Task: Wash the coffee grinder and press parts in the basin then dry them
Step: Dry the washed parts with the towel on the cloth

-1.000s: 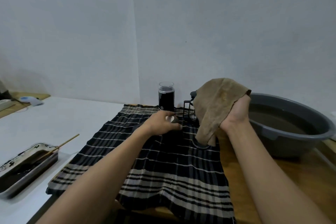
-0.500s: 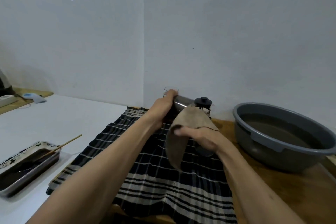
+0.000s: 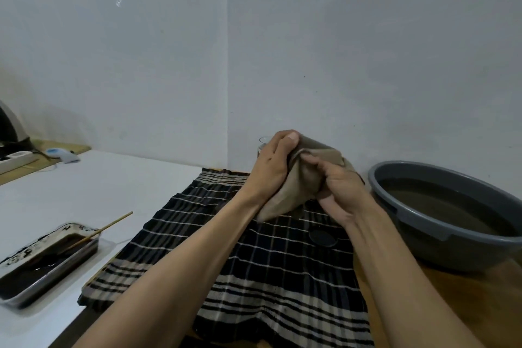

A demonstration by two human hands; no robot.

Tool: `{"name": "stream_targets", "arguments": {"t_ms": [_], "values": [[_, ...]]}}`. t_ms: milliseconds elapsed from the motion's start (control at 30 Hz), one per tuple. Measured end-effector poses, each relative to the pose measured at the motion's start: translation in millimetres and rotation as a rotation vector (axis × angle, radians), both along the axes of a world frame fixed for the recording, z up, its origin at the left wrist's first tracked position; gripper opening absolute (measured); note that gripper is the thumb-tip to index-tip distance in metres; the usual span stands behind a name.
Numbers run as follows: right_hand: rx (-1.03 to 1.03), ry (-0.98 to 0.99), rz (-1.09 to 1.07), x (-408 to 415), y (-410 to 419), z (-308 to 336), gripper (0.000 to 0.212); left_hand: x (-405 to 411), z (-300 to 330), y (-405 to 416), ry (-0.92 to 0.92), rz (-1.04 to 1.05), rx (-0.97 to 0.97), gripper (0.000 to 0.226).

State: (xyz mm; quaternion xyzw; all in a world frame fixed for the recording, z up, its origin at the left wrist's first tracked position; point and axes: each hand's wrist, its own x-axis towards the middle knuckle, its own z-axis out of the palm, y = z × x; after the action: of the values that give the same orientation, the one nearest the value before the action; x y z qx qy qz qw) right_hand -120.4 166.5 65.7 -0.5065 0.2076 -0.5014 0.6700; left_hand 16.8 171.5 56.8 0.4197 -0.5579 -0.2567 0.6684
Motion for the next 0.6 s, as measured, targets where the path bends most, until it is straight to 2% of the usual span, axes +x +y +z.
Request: {"name": "stream_targets", "arguments": {"t_ms": [67, 133, 167, 233, 267, 300, 333, 400, 433, 467, 533, 567, 600], "values": [[0.058, -0.023, 0.022, 0, -3, 6, 0.033, 3, 1, 1, 0.057, -0.147, 0.026, 0.035], [0.007, 0.159, -0.022, -3, 2, 6, 0.014, 7, 8, 5, 0.128, -0.261, 0.169, 0.037], [-0.096, 0.310, -0.059, -8, 1, 2, 0.012, 7, 14, 7, 0.110, -0.267, 0.278, 0.036], [-0.318, 0.594, -0.046, -12, 0, -8, 0.022, 6, 23, 8, 0.037, -0.182, 0.484, 0.043], [-0.369, 0.625, -0.044, -11, -1, -14, 0.026, 4, 23, 5, 0.040, -0.117, 0.510, 0.044], [-0.321, 0.544, -0.040, -9, -2, -16, 0.028, 1, 20, 2, 0.028, -0.039, 0.451, 0.042], [-0.205, 0.373, -0.024, -7, 0, -16, 0.030, -4, 13, 1, -0.014, 0.051, 0.305, 0.040], [0.021, 0.077, 0.066, -5, 1, -12, 0.035, -10, -11, 4, -0.114, 0.159, -0.075, 0.036], [0.064, 0.015, 0.092, -5, 1, -11, 0.036, -12, -18, 7, -0.134, 0.157, -0.189, 0.035], [0.057, 0.010, 0.091, -6, 3, -11, 0.035, -9, -22, 10, -0.164, 0.143, -0.221, 0.035], [-0.052, 0.123, -0.009, -10, 5, -15, 0.030, 0, -16, 5, -0.187, 0.039, -0.054, 0.036], [-0.181, 0.287, -0.073, -13, 6, -18, 0.027, 5, -9, 3, -0.136, -0.012, 0.096, 0.037], [-0.342, 0.516, -0.090, -14, 7, -18, 0.028, 6, 0, 3, -0.006, -0.042, 0.303, 0.037]]}}
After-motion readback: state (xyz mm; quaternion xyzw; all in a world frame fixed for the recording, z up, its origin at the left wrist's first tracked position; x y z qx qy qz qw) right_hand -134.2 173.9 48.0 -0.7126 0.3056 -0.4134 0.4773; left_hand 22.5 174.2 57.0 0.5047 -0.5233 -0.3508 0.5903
